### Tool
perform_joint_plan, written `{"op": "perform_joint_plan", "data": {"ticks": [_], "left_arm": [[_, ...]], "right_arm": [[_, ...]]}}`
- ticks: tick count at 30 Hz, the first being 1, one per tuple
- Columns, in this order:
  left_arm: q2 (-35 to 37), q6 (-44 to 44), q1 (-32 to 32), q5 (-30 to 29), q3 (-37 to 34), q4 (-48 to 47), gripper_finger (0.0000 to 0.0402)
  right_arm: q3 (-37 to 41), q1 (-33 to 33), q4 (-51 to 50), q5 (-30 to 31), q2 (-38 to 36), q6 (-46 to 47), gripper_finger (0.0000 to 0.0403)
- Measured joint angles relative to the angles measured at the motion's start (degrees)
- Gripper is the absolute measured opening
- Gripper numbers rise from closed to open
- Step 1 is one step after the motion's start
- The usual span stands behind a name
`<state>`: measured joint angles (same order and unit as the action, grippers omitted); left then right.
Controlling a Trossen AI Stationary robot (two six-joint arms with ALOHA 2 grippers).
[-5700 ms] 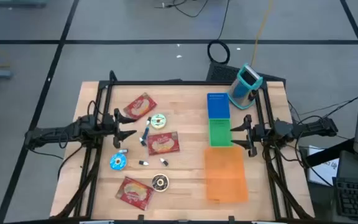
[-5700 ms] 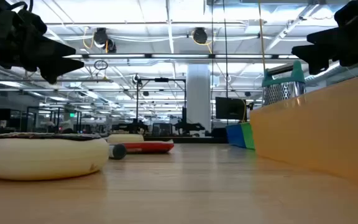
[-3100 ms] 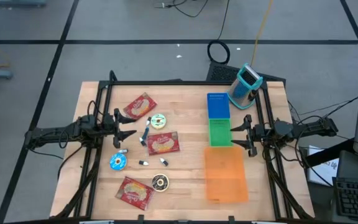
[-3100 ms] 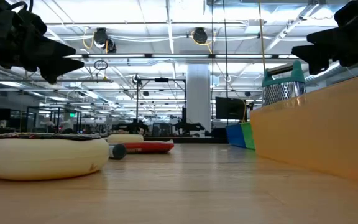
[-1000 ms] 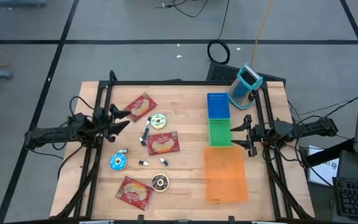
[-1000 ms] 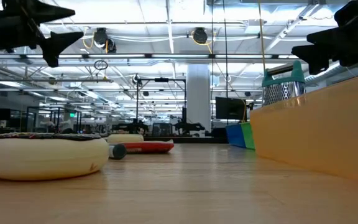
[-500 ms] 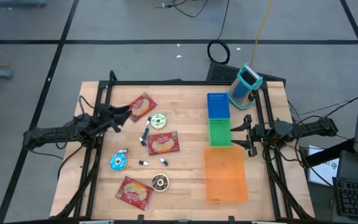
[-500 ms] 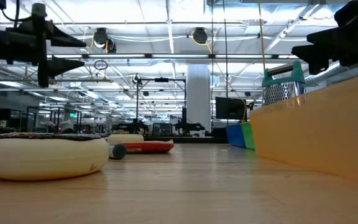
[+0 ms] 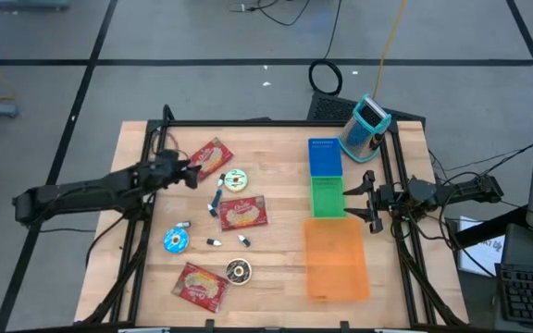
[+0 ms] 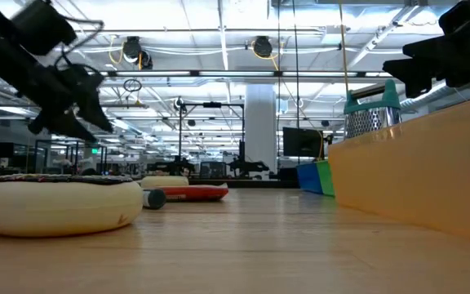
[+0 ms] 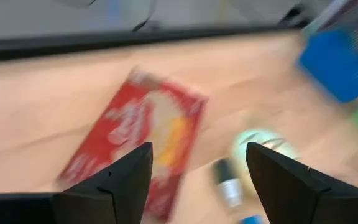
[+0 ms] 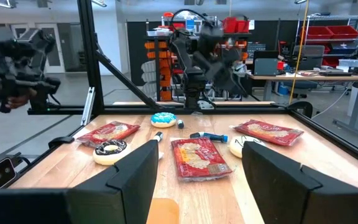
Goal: Pick & Place Food Item
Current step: Put the top red popcorn bag into the orange bin
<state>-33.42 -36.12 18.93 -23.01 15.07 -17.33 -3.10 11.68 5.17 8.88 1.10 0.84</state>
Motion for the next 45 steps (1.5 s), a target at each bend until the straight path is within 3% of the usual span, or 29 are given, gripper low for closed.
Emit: {"op": "perform_joint_plan", "data": {"ticks": [10, 19, 29, 33, 41, 45], "left_arm": [[-19.5, -0.4, 7.6, 0.0, 0.0, 1.8, 0.0257], [-31.0, 4.0, 12.0, 0.9, 0.1, 13.4, 0.0257], [-39.8, 2.4, 14.0, 1.4, 0.5, 16.0, 0.025], [-40.1, 1.9, 14.0, 2.6, 0.4, 16.2, 0.0195], [-40.3, 1.5, 14.0, 3.5, 0.2, 17.9, 0.0018], [-39.1, 2.8, 14.0, 3.0, 0.0, 18.3, 0.001]], "right_arm": [[0.0, 0.0, 0.0, 0.0, 0.0, 0.0, 0.0222], [0.0, 0.0, 0.0, 0.0, 0.0, 0.0, 0.0222], [0.0, 0.0, 0.0, 0.0, 0.0, 0.0, 0.0222], [0.0, 0.0, 0.0, 0.0, 0.0, 0.0, 0.0222], [0.0, 0.0, 0.0, 0.0, 0.0, 0.0, 0.0222], [0.0, 0.0, 0.0, 0.0, 0.0, 0.0, 0.0222]]}}
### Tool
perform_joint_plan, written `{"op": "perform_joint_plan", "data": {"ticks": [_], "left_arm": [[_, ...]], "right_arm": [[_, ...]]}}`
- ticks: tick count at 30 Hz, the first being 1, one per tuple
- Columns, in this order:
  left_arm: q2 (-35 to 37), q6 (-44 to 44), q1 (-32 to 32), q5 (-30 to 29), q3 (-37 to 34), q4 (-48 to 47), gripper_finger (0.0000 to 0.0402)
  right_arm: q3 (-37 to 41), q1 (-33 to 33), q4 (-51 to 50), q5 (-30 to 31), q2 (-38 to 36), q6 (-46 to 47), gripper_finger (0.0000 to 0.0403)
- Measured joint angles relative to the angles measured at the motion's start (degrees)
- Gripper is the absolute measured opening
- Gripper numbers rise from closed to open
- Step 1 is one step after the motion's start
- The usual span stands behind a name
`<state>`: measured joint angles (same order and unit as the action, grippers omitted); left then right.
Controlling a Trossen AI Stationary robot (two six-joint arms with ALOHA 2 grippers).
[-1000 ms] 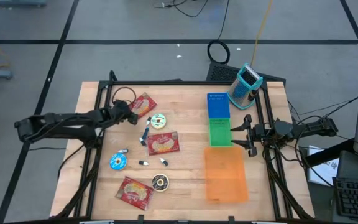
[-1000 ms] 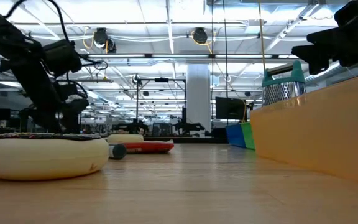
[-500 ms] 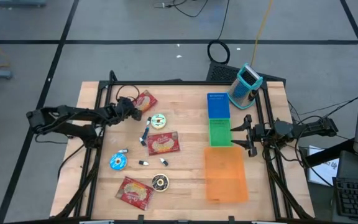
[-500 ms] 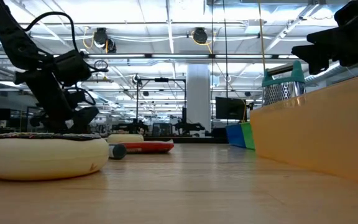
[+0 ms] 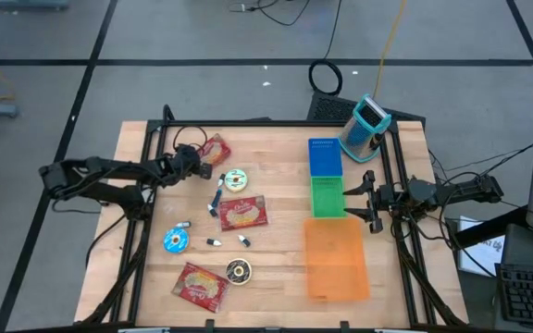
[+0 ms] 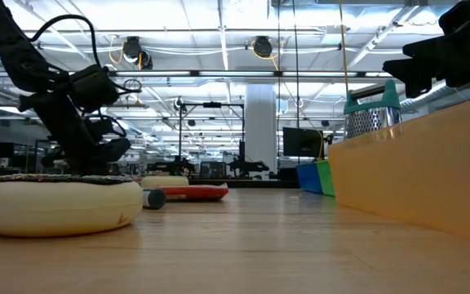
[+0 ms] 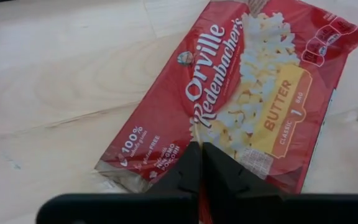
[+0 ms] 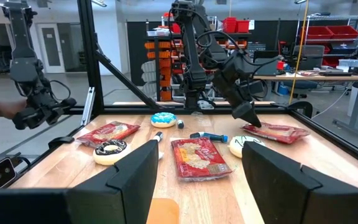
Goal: Pick & Place Food Item
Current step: Put the top red popcorn bag into the orange bin
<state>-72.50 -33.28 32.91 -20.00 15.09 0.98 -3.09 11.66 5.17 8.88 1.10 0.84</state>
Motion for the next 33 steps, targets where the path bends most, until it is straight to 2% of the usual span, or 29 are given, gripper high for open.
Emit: {"op": "perform_joint_plan", "data": {"ticks": [13, 27, 33], "left_arm": [[15.4, 3.2, -0.1, -1.9, -0.2, 1.7, 0.0001], [30.8, 5.7, -4.5, -2.3, 0.0, 2.3, 0.0], [32.1, 4.6, -4.3, 3.0, 0.0, 2.1, 0.0007]], "right_arm": [[0.0, 0.0, 0.0, 0.0, 0.0, 0.0, 0.0222], [0.0, 0.0, 0.0, 0.0, 0.0, 0.0, 0.0222], [0.0, 0.0, 0.0, 0.0, 0.0, 0.0, 0.0222]]}}
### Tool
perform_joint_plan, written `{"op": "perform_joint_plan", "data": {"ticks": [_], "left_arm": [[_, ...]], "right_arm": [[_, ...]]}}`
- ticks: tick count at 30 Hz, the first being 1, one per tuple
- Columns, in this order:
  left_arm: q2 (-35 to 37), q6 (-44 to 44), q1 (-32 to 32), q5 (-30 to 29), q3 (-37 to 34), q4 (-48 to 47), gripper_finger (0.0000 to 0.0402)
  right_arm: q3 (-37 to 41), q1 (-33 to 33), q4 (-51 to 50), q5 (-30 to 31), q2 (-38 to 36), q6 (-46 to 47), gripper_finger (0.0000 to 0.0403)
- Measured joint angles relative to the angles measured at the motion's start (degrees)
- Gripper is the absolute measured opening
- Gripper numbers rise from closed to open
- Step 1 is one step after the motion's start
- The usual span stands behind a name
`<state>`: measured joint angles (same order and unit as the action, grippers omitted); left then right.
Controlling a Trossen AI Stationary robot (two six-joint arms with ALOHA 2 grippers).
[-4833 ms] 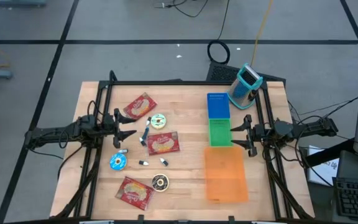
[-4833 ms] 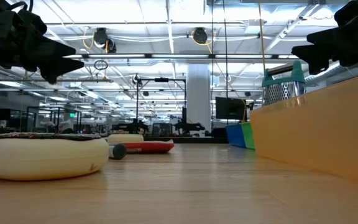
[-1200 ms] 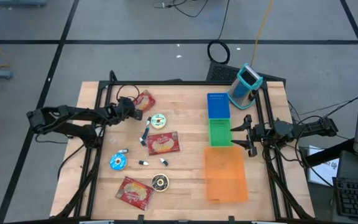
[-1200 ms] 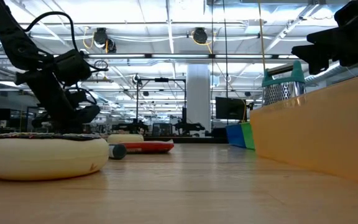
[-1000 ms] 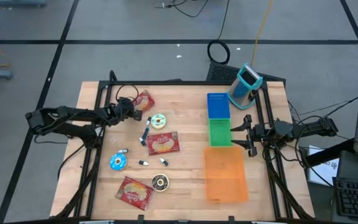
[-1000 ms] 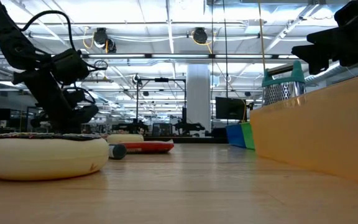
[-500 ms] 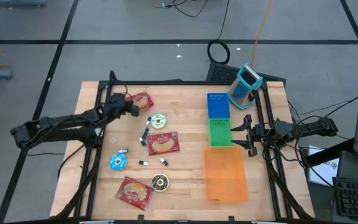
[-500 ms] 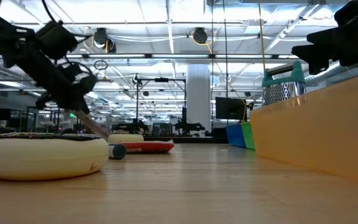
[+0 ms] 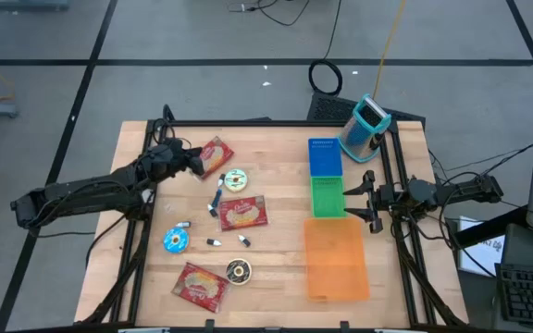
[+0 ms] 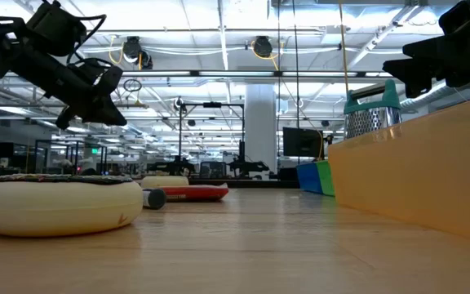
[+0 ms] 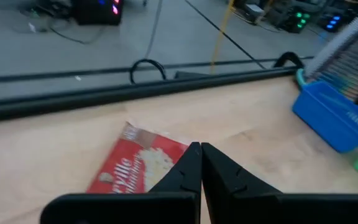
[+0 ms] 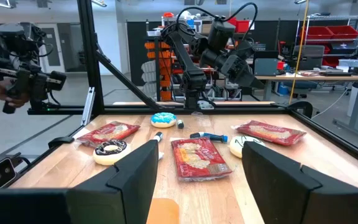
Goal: Pick & Place Food Item
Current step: Put the top red popcorn bag into the orange bin
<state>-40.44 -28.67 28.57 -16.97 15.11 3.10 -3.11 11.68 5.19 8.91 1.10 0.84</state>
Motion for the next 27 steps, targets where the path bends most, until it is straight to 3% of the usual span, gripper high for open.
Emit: {"op": "perform_joint_plan", "data": {"ticks": [6, 13, 16, 19, 27], "left_arm": [[-1.8, -6.6, 3.3, 8.5, 0.0, -7.8, 0.0064], [-6.9, -10.1, 10.2, 8.5, 0.0, -15.8, 0.0209], [-10.0, -5.9, 12.2, 10.7, 0.0, -13.4, 0.0264], [-14.0, -0.5, 13.2, 9.4, 0.1, -10.0, 0.0299], [-24.6, 1.0, 15.4, 8.4, 0.1, 5.6, 0.0323]], "right_arm": [[0.0, 0.0, 0.0, 0.0, 0.0, 0.0, 0.0222], [0.0, 0.0, 0.0, 0.0, 0.0, 0.0, 0.0222], [0.0, 0.0, 0.2, 0.0, 0.0, 0.0, 0.0222], [0.0, 0.0, 0.2, 0.0, 0.0, -0.2, 0.0222], [0.0, 0.0, 0.2, 0.0, 0.0, -0.2, 0.0222]]}}
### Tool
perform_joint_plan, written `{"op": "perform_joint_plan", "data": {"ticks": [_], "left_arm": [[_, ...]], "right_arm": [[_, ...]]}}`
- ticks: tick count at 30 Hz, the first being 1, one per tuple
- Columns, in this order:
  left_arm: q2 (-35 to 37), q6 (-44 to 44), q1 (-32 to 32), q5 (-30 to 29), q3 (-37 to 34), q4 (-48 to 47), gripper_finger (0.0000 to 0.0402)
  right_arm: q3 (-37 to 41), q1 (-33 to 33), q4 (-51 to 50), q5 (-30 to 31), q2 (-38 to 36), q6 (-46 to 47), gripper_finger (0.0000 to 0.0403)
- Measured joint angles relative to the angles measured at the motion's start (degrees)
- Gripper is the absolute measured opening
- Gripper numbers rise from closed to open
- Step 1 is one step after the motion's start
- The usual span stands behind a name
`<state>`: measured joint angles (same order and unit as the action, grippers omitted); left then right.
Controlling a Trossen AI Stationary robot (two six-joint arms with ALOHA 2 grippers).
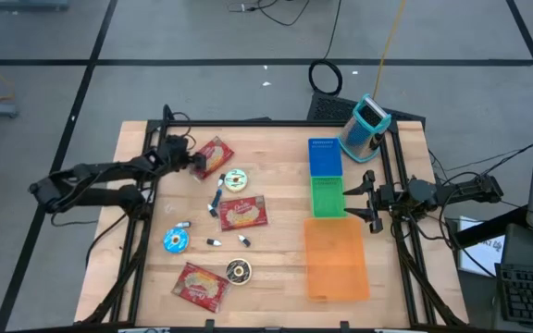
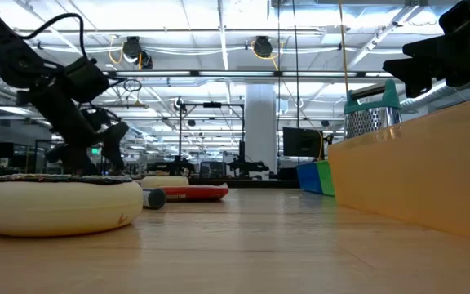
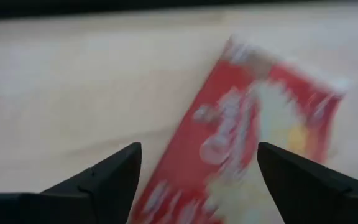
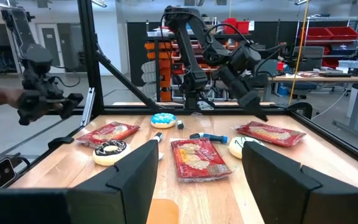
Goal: Pick & Place Food Item
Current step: Put the top red popcorn bag into the orange bin
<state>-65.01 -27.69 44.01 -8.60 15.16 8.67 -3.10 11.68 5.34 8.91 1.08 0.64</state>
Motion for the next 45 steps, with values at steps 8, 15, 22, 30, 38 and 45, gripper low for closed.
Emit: {"op": "perform_joint_plan", "data": {"ticks": [8, 15, 22, 30, 38, 45], "left_arm": [[-6.5, 3.4, -2.3, 2.5, 8.3, 5.1, 0.0324], [-18.8, 5.4, -3.7, -0.8, 22.9, -9.1, 0.0324], [-29.2, 6.4, -3.7, -0.8, 30.4, -14.4, 0.0324], [-35.7, 5.6, -2.9, -2.1, 32.4, -14.3, 0.0324], [-35.8, 5.0, -2.9, -3.5, 32.3, -15.9, 0.0246], [-35.8, 4.6, -2.8, -0.6, 32.3, -16.1, 0.0069]], "right_arm": [[0.0, 0.0, 0.0, 0.0, 0.0, -0.5, 0.0222], [0.0, 0.0, 0.0, 0.0, 0.0, -2.0, 0.0222], [0.0, 0.0, 0.0, 0.0, 0.0, -1.8, 0.0222], [0.0, 0.0, 0.0, 0.0, 0.0, -1.8, 0.0222], [0.0, 0.0, 0.0, 0.0, 0.0, -1.8, 0.0222], [0.0, 0.0, 0.0, 0.0, 0.0, -1.8, 0.0222]]}}
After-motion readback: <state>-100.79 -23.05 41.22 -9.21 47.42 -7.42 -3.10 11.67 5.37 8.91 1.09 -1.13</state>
